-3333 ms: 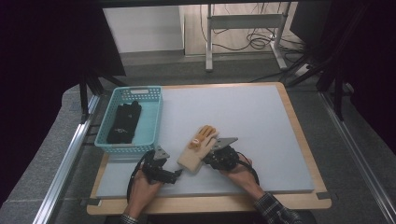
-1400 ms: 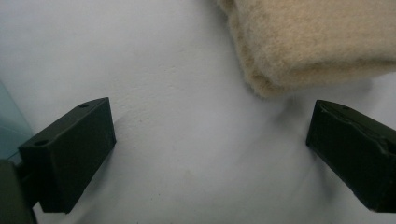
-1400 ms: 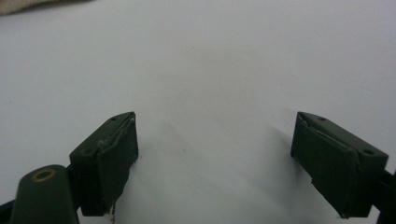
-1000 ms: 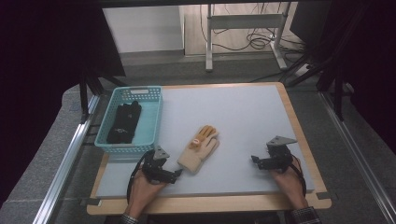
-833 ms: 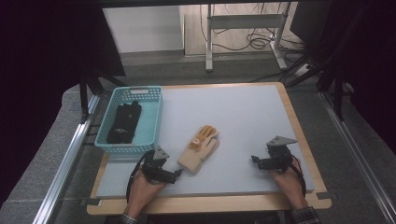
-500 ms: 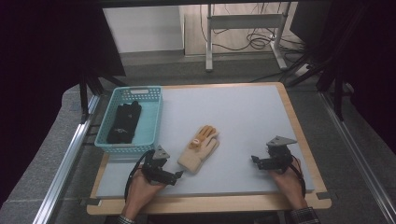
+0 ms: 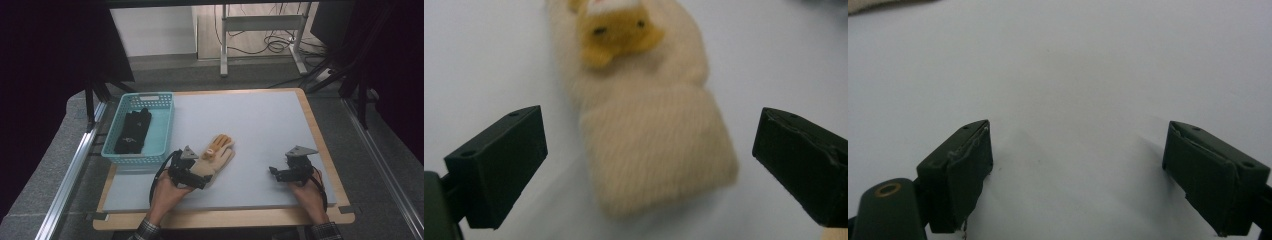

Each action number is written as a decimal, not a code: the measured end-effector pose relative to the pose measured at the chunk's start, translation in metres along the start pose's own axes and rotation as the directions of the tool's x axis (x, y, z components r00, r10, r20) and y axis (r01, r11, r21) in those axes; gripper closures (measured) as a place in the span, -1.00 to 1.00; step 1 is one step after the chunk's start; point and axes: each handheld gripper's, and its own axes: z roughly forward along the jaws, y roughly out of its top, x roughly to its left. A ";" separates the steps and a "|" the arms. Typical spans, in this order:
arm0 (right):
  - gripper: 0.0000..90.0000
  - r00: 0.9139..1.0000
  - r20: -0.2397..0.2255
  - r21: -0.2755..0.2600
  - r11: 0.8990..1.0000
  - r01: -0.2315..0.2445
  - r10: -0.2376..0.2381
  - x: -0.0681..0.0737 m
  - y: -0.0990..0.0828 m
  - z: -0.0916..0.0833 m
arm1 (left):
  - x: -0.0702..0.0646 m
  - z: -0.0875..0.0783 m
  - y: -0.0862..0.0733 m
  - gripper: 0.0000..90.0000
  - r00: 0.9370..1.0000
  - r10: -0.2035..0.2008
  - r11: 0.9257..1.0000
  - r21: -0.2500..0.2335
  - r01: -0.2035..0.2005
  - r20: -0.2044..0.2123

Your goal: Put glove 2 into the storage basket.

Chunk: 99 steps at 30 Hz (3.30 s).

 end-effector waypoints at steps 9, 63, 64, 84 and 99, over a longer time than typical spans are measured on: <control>-0.72 1.000 -0.003 0.001 1.000 -0.003 0.003 0.000 0.000 0.000 | 0.010 0.032 0.024 -0.97 0.999 -0.043 0.997 0.055 0.044 -0.014; -0.72 1.000 -0.006 0.002 1.000 -0.004 0.004 -0.001 0.000 0.000 | 0.020 0.011 0.076 0.19 0.997 0.024 0.994 0.105 -0.016 -0.073; -0.72 1.000 -0.006 0.002 1.000 -0.004 0.004 -0.001 0.000 0.000 | 0.022 0.009 0.077 0.19 0.997 0.019 0.995 0.100 -0.011 -0.077; -0.72 1.000 -0.006 0.002 1.000 -0.003 0.003 -0.001 0.000 0.000 | 0.076 -0.046 0.091 0.18 0.980 -0.054 0.995 0.077 0.069 -0.191; -0.72 1.000 -0.006 0.001 1.000 -0.003 0.003 -0.001 0.000 0.000 | 0.141 -0.089 0.075 0.18 0.921 -0.205 0.972 0.040 0.231 -0.333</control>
